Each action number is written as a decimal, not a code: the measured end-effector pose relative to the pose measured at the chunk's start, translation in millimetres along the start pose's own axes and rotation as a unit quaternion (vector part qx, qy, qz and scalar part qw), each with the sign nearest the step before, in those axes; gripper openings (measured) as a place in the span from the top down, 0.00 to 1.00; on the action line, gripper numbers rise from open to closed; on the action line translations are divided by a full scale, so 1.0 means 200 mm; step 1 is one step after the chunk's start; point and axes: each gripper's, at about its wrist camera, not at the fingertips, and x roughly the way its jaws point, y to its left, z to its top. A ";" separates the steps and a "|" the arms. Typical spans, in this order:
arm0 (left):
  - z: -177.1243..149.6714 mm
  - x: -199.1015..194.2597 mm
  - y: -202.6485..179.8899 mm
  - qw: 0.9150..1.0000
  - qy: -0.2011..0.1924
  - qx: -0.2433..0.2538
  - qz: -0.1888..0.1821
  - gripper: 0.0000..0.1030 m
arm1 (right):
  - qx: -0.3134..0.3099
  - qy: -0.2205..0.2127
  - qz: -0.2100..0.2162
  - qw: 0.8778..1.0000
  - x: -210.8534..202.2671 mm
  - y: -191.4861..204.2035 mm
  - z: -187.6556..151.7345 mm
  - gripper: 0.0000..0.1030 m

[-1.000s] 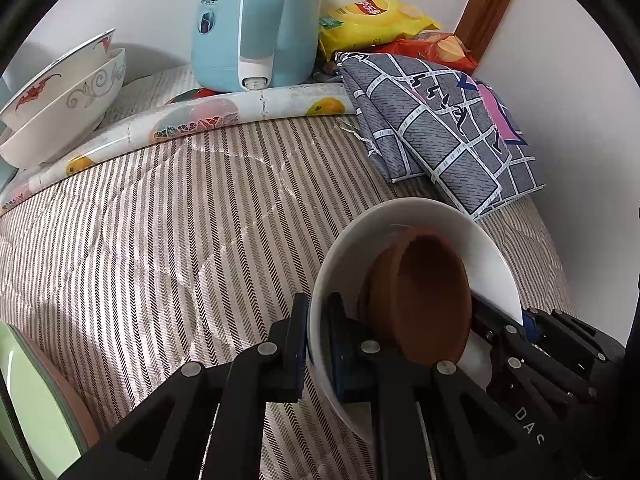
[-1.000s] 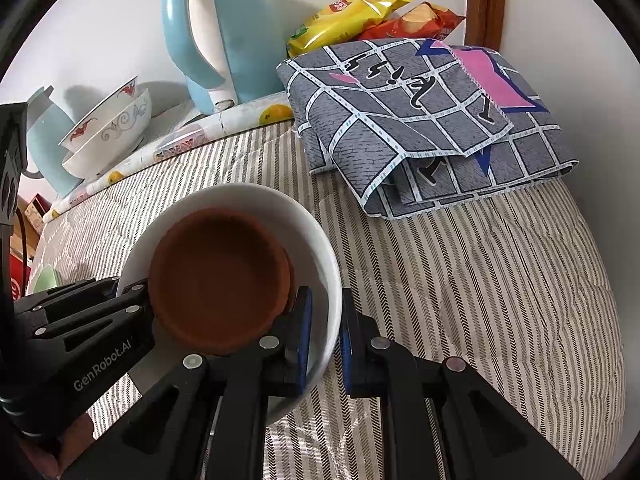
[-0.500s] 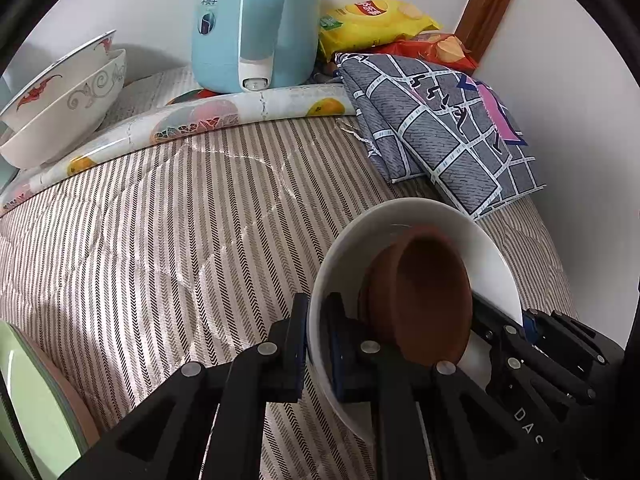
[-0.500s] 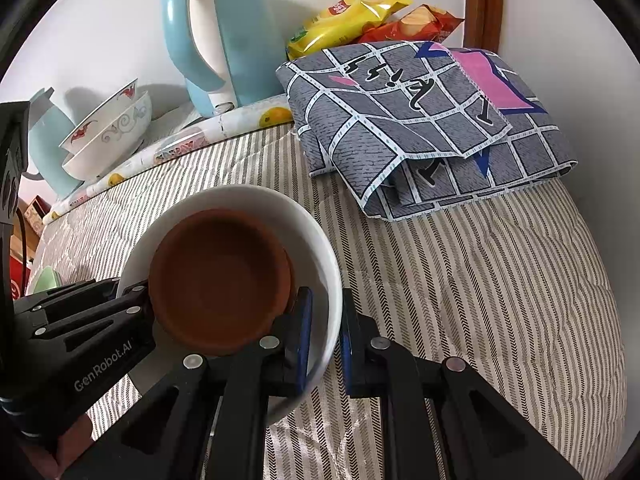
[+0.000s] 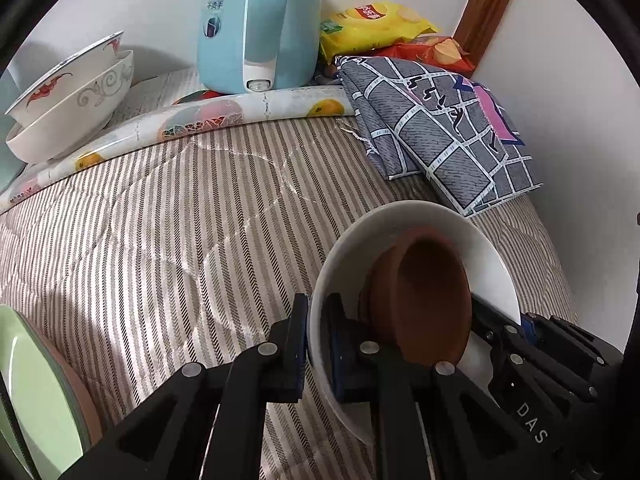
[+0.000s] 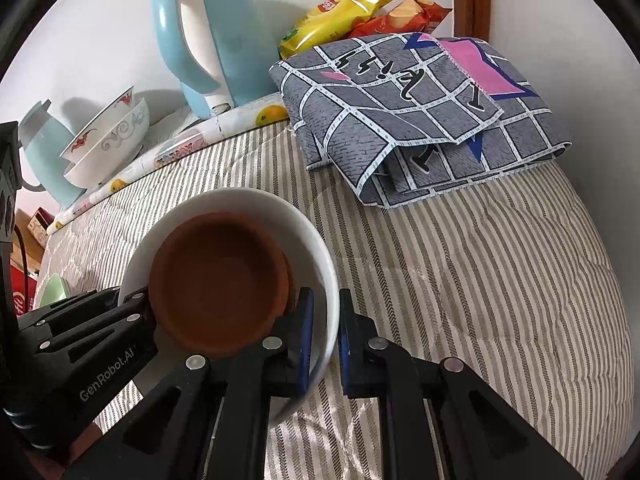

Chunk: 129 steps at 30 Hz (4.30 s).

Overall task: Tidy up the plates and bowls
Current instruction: 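Carry the white bowl with both grippers over the pale-green plate stack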

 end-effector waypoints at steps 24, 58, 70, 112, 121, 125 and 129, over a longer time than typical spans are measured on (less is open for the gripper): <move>-0.08 -0.38 0.03 0.999 -0.049 -0.004 -0.001 0.91 | -0.014 -0.042 0.003 0.999 -0.33 0.13 -0.07 0.90; -0.20 -0.69 0.31 0.995 -0.095 -0.027 0.020 0.91 | -0.048 -0.073 0.027 0.996 -0.53 0.46 -0.15 0.90; -0.21 -0.73 0.44 0.994 -0.101 -0.042 0.026 0.91 | -0.060 -0.071 0.037 0.995 -0.51 0.59 -0.14 0.90; -0.27 -0.82 0.83 0.987 -0.110 -0.099 0.062 0.90 | -0.119 -0.060 0.068 0.989 -0.42 1.02 -0.14 0.91; -0.29 -0.80 0.93 0.986 -0.104 -0.111 0.069 0.90 | -0.131 -0.052 0.075 0.987 -0.36 1.10 -0.15 0.91; -0.29 -0.78 0.97 0.986 -0.099 -0.116 0.072 0.90 | -0.134 -0.046 0.078 0.987 -0.32 1.14 -0.16 0.91; -0.30 -0.76 1.00 0.985 -0.095 -0.122 0.074 0.90 | -0.138 -0.039 0.079 0.986 -0.29 1.17 -0.16 0.91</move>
